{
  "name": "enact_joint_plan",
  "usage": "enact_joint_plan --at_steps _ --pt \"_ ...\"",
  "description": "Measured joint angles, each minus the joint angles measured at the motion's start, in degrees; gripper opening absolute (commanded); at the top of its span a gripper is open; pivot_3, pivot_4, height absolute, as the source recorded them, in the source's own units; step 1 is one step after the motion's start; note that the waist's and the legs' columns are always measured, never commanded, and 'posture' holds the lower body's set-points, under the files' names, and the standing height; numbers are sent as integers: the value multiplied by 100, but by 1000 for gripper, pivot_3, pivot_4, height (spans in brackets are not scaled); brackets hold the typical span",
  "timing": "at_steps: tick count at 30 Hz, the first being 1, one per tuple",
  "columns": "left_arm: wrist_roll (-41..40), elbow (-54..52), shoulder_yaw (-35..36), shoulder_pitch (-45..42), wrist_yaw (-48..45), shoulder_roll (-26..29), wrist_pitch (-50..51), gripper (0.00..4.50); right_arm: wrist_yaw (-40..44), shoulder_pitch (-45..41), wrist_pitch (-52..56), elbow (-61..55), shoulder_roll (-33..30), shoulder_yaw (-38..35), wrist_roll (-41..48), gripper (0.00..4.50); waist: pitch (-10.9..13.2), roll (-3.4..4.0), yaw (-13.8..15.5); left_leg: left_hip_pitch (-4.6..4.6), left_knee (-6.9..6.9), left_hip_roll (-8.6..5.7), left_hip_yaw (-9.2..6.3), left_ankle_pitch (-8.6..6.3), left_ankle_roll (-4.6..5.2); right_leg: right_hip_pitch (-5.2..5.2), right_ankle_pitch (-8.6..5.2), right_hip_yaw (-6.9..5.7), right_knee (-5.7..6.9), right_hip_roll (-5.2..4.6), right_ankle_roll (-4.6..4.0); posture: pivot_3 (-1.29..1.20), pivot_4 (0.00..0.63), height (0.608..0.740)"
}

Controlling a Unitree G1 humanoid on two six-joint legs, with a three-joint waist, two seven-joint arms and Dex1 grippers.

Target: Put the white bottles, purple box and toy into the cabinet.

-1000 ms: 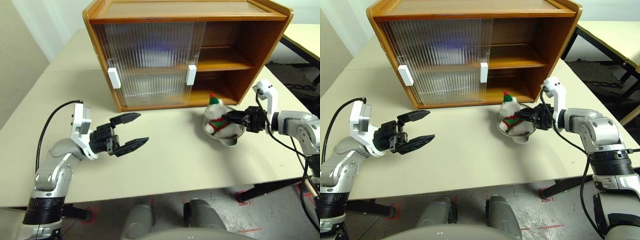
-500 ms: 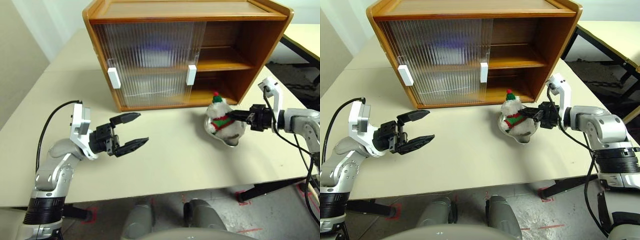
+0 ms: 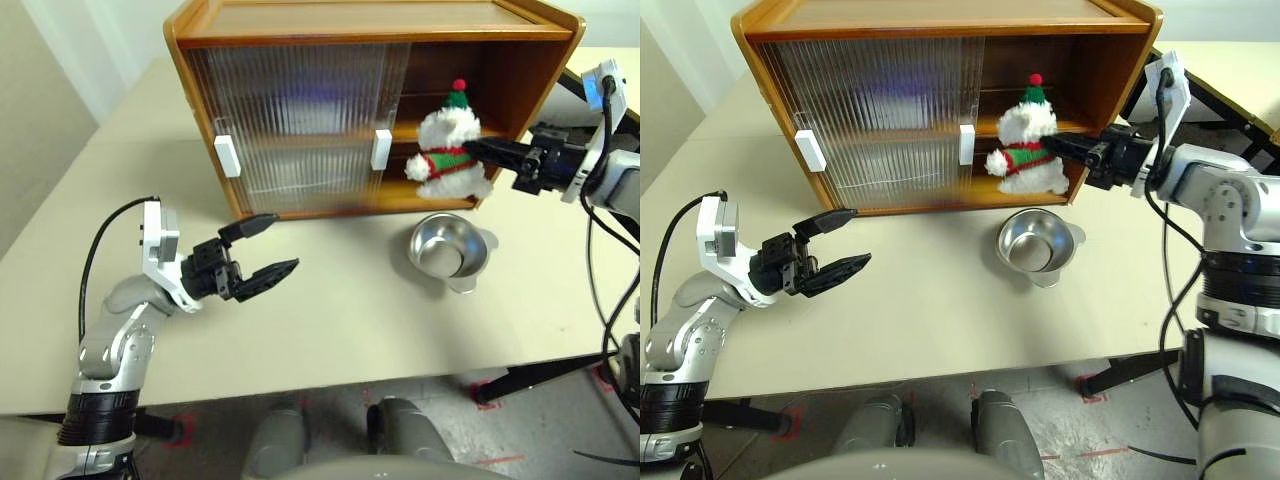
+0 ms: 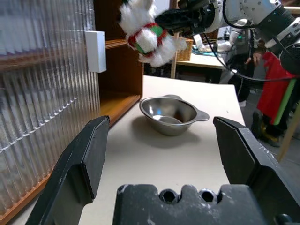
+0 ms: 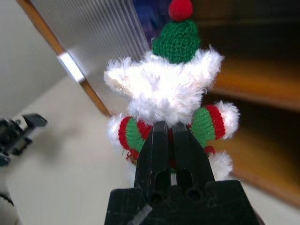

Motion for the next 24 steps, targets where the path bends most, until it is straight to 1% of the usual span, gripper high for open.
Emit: enact_joint_plan --at_steps 4,7,12,18,21,23,24 --pt "-2 -13 -5 -1 73 -8 27 4500 -285 -489 -723 587 173 40 -351 42 0 0 9 -3 -2 -1 -1 0 0 0 4 -3 -5 -2 -6 159 0 740" --pt "-2 -24 -4 0 120 -8 32 4500 -459 -800 -1343 1195 265 196 -719 42 0 0 14 -6 -4 -1 -2 0 0 -2 6 -4 -6 -3 -10 168 0 740" --pt "-3 -95 -7 64 248 -11 37 4500 -893 -1399 -2359 2250 466 226 -1280 42 0 2 12 -8 -12 -1 -3 0 -1 -7 13 -5 -4 -6 -16 184 0 740" --pt "-2 -243 -17 176 366 -20 52 4500 -1130 -1626 -3200 3060 682 332 -1704 42 -1 3 16 -7 -17 0 -6 -1 -2 -8 16 -10 0 -10 -21 191 0 740" --pt "-2 -256 -17 180 400 -20 55 4500 -1134 -1658 -3355 3236 715 382 -1811 824 -2 4 6 -6 -14 -1 -2 -1 -1 -8 25 -7 0 -12 -22 190 0 740" --pt "-2 -256 -17 192 404 -20 60 4500 -1119 -1667 -3413 3245 715 383 -1826 1536 -1 5 10 -4 -14 -1 -2 0 -1 -8 25 -8 1 -11 -22 190 0 740" --pt "-2 -257 -17 193 405 -19 64 4500 -1115 -1690 -3452 3245 712 382 -1827 1969 -1 5 13 -3 -14 0 -3 0 -1 -8 25 -9 3 -10 -23 181 0 740"
